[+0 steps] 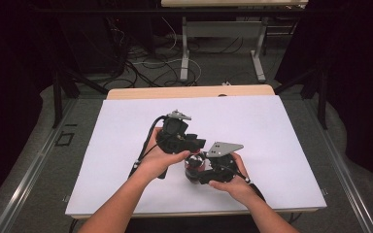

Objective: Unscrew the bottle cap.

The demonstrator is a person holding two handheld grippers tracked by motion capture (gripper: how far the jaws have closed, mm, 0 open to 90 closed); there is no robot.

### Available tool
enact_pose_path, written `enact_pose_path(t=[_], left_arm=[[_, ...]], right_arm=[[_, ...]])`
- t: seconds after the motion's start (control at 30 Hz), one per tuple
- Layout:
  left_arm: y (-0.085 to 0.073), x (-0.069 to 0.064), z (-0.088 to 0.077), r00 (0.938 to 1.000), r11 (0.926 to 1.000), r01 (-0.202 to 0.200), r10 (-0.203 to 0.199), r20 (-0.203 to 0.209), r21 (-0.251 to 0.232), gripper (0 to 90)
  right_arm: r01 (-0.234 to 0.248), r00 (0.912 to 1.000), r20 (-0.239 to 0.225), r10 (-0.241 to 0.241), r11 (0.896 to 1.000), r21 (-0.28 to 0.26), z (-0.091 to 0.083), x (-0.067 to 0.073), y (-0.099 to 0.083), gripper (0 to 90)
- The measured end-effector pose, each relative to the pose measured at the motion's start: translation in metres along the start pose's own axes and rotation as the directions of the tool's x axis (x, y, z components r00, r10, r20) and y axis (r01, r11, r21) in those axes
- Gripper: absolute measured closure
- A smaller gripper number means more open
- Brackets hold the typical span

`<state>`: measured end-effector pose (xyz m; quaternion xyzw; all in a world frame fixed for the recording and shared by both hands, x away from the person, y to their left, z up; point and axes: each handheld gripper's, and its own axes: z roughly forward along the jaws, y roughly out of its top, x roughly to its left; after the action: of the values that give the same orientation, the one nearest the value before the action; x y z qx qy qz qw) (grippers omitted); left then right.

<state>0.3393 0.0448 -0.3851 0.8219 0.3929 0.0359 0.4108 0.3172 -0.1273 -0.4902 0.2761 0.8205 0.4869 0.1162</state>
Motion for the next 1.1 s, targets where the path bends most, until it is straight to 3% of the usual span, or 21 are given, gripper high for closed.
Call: enact_pose_path(t=[0.2,0.33,0.47,1.1], left_arm=[[0.003,0.003,-0.001,0.999,0.9994,0.034,-0.034,0.028,-0.01,61.9],[0.005,0.005,-0.003,0.9992,0.9995,0.03,-0.03,0.025,0.0,61.9],[0.006,0.01,-0.006,0.9985,0.9986,0.049,-0.048,0.026,-0.021,61.9],[0.004,0.048,-0.024,0.9898,0.9885,0.135,-0.138,-0.037,-0.068,62.0]], right_arm=[[-0.005,1.0,-0.007,0.005,1.0,0.016,-0.002,0.0,0.001,29.9],[0.002,1.0,-0.004,-0.002,1.0,0.012,-0.001,-0.001,0.001,29.9],[-0.002,1.0,0.002,0.002,1.0,0.0,-0.001,-0.002,0.0,29.9],[-0.011,0.9992,0.038,0.011,1.0,-0.013,-0.003,-0.01,-0.001,29.9]])
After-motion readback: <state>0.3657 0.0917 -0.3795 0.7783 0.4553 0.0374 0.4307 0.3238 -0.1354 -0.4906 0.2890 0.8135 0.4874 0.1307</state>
